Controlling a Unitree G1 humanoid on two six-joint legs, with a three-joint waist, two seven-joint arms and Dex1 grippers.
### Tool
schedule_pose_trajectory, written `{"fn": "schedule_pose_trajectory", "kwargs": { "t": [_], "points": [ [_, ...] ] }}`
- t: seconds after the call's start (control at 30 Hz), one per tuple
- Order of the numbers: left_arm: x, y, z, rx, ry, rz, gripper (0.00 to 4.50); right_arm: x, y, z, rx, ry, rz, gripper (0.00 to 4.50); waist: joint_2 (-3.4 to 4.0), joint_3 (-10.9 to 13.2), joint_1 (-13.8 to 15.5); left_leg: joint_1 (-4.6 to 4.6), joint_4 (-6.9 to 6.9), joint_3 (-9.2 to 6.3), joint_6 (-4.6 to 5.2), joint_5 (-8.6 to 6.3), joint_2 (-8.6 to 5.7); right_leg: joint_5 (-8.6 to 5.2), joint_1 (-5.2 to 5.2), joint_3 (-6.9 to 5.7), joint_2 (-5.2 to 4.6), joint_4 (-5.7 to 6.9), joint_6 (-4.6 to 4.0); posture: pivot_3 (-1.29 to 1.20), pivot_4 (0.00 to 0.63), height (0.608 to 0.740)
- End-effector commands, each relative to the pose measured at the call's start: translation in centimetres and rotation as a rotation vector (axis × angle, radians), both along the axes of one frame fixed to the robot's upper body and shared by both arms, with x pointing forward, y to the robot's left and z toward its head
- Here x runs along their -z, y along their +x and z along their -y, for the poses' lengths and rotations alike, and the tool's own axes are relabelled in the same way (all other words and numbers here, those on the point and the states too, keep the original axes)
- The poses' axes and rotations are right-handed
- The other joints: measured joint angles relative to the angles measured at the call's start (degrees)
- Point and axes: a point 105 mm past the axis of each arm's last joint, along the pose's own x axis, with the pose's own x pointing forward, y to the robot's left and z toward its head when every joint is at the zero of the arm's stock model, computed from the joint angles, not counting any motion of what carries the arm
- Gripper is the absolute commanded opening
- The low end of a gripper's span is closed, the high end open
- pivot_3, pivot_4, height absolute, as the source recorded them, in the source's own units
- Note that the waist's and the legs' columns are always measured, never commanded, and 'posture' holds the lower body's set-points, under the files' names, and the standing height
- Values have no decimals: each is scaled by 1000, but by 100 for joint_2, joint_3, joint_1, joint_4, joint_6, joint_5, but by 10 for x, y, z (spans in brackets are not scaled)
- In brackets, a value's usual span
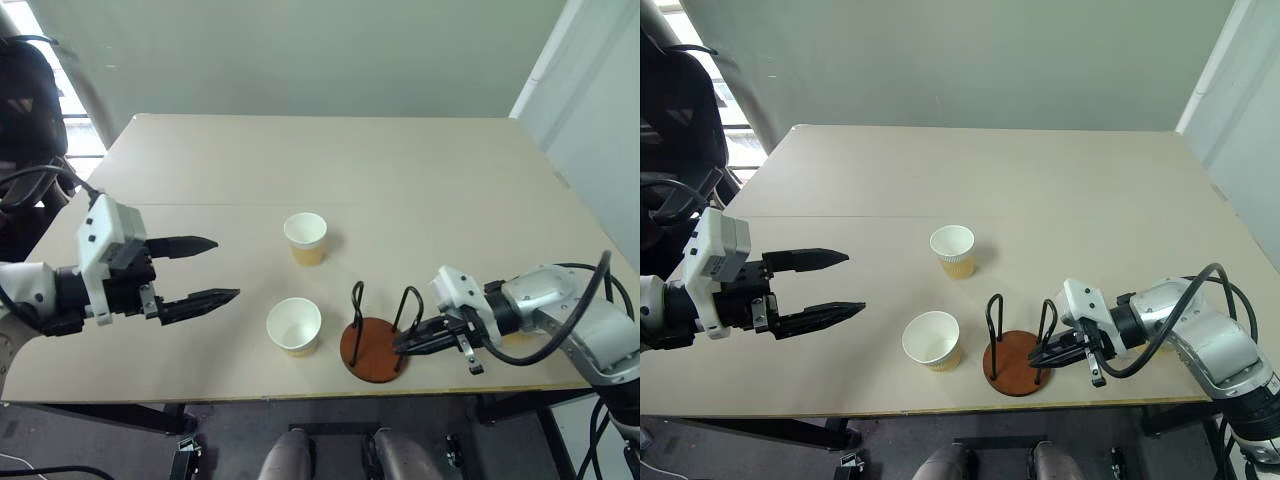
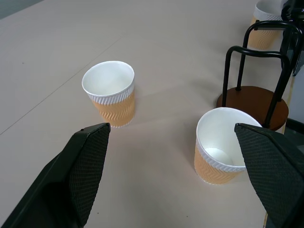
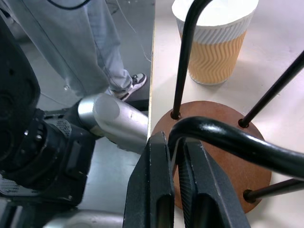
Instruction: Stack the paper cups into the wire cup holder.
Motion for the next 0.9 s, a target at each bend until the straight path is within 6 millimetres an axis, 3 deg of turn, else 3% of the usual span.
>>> {"fn": "schedule_pose_trajectory", "kwargs": {
  "t": [0.03,0.1,0.2,0.53,0.77,0.9],
  "points": [
    [-9,-2,0,5,19,33,4500,-3,5,-3,-7,5,58,19,0,0,0,0,0,0,0,0,0,0,0,0,0,0,0,0,150,740],
    [-9,-2,0,3,20,34,4500,-1,10,-4,-5,-5,82,19,-1,-1,0,0,1,0,0,0,0,1,0,0,0,1,1,0,150,740],
    [-10,-2,0,2,19,34,4500,-1,19,-6,16,-2,107,810,-1,-1,-2,1,3,0,0,0,0,4,0,0,0,1,1,0,150,740],
    [-10,-1,-1,-1,19,36,4500,-3,19,3,-7,-57,117,4308,-1,0,3,-5,2,-1,0,-6,0,5,0,0,0,1,2,0,150,740],
    [-10,5,0,18,18,40,4500,-19,20,13,4,-106,197,4462,-1,0,3,-4,1,-1,-1,-7,0,4,-1,0,0,2,0,0,150,740],
    [-14,10,3,59,17,53,4500,-67,29,35,55,-155,360,4462,5,4,13,-14,13,-1,-1,-7,-1,4,-5,1,0,2,0,0,150,740]
  ]
}}
